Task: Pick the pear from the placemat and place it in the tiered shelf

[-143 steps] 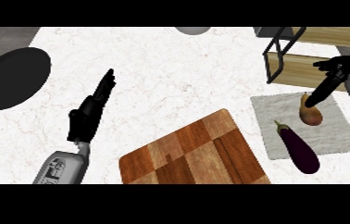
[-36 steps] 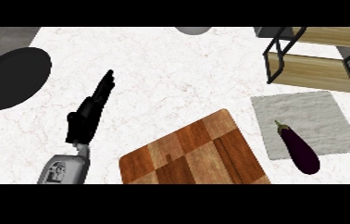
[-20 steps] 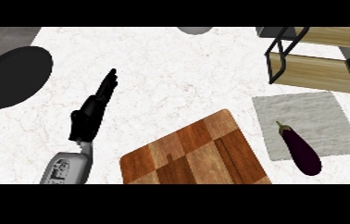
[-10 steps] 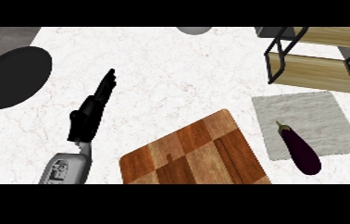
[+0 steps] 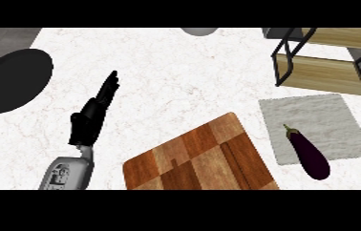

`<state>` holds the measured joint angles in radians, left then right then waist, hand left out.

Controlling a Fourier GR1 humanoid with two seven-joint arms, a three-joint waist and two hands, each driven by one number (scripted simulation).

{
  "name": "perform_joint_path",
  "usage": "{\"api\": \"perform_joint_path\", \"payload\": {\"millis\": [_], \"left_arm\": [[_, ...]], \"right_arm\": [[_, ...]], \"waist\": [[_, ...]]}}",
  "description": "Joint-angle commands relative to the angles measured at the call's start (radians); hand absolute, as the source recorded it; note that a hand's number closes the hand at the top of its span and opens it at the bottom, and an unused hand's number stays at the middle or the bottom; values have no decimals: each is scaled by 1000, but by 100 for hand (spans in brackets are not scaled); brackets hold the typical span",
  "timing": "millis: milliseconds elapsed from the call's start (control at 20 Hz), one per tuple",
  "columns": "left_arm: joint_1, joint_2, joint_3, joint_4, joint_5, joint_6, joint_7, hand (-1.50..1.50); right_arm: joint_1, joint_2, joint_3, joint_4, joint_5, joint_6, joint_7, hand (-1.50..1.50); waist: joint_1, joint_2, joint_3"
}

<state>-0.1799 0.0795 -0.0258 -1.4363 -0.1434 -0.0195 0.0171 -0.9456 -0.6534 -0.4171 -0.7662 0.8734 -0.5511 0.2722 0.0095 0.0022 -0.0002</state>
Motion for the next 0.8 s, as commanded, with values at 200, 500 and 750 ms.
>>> {"api": "perform_joint_path", "payload": {"millis": [200, 500, 750], "left_arm": [[-42, -43, -25, 48, -35, 34, 9, 0], [19, -26, -7, 37, -24, 23, -42, 0], [9, 0, 11, -22, 7, -13, 34, 0]], "right_arm": [[4, 0, -83, -27, -173, 14, -70, -150], [19, -18, -89, -78, -285, 128, -113, -150], [-18, -47, -126, -130, -341, 124, -54, -150]], "waist": [[-8, 0, 1], [-7, -2, 0], [-6, -2, 0]]}}
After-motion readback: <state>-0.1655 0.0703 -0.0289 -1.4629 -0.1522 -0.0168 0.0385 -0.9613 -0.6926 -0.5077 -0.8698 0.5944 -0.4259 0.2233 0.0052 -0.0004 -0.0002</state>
